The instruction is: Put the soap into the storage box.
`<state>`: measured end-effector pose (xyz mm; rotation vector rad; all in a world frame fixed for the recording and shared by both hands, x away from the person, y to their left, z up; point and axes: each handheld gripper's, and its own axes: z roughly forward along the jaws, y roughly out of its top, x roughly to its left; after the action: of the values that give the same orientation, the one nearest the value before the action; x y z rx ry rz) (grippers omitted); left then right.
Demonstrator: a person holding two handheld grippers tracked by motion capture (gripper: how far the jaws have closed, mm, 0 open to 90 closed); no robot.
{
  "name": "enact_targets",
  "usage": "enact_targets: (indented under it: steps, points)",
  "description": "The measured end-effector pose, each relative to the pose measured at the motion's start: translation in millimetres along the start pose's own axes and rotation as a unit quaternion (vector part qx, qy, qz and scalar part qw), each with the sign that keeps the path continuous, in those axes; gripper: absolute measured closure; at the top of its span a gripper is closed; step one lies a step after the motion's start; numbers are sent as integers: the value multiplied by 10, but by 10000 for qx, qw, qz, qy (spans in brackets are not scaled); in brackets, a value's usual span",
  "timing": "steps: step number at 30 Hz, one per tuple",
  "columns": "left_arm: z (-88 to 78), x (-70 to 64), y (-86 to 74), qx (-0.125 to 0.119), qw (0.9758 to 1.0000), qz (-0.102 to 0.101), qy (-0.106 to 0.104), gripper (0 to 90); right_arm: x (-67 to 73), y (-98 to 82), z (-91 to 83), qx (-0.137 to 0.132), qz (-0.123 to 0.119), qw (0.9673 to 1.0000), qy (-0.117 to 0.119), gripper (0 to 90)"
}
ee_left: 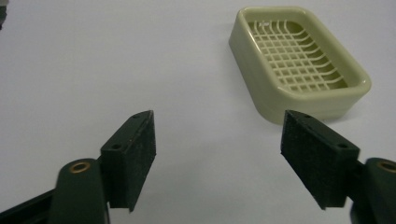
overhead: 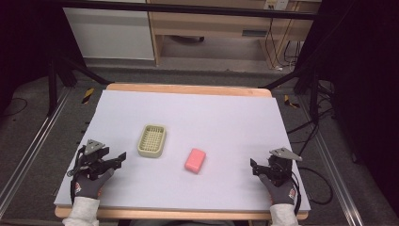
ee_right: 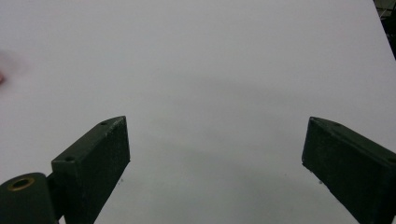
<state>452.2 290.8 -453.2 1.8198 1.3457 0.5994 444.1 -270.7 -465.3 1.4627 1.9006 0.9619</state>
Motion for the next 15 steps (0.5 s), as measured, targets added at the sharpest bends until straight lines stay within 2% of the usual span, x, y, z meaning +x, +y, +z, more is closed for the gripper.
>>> enact_targets:
  steps: [2,5,8,13,15]
  points:
    - [-13,-28,5,-59,10000,8,-29,305,-3,-12,14,110,-25,9999,-37,132]
    - [-31,-54,16,-54,9999,51,-78,325,-5,-27,43,239,15,9997,9,130]
    - [-58,-132,36,-124,9997,90,-189,364,0,-19,25,176,13,9998,-1,130]
    - [-50,-257,57,-100,9994,238,-214,377,-3,-21,22,136,22,9999,-24,121]
    - [-39,-304,64,-80,9994,228,-238,380,1,-22,19,147,3,9999,-19,118]
